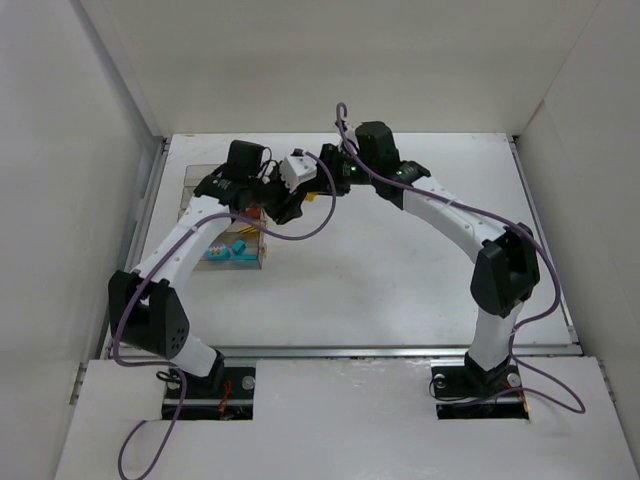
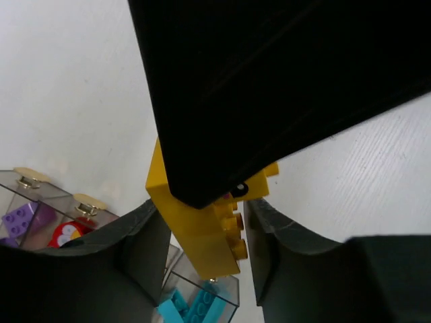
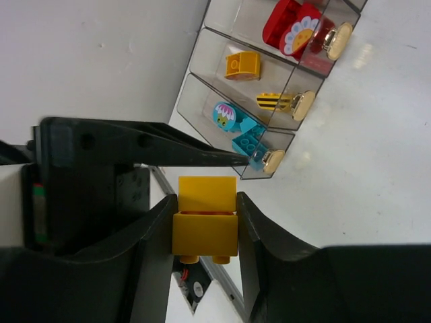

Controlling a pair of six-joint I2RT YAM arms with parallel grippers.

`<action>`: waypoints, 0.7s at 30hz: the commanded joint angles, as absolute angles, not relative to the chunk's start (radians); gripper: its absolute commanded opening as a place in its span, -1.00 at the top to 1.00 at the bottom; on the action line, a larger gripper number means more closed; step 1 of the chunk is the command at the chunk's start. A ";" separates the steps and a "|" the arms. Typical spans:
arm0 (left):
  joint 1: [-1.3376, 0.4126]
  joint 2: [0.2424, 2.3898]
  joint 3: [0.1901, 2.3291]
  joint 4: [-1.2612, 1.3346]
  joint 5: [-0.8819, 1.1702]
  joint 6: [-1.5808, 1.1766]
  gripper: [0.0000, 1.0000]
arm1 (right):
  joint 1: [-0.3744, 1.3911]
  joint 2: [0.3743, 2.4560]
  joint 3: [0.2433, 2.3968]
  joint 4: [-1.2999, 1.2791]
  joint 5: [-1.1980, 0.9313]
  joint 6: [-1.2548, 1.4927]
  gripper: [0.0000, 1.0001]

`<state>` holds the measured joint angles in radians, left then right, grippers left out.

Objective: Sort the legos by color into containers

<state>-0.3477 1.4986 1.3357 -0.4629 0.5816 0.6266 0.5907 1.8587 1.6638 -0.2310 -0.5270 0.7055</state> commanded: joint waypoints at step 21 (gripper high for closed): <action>-0.356 1.474 1.370 -0.462 0.578 0.606 1.00 | 0.591 1.847 1.671 -0.186 -0.621 0.696 -0.28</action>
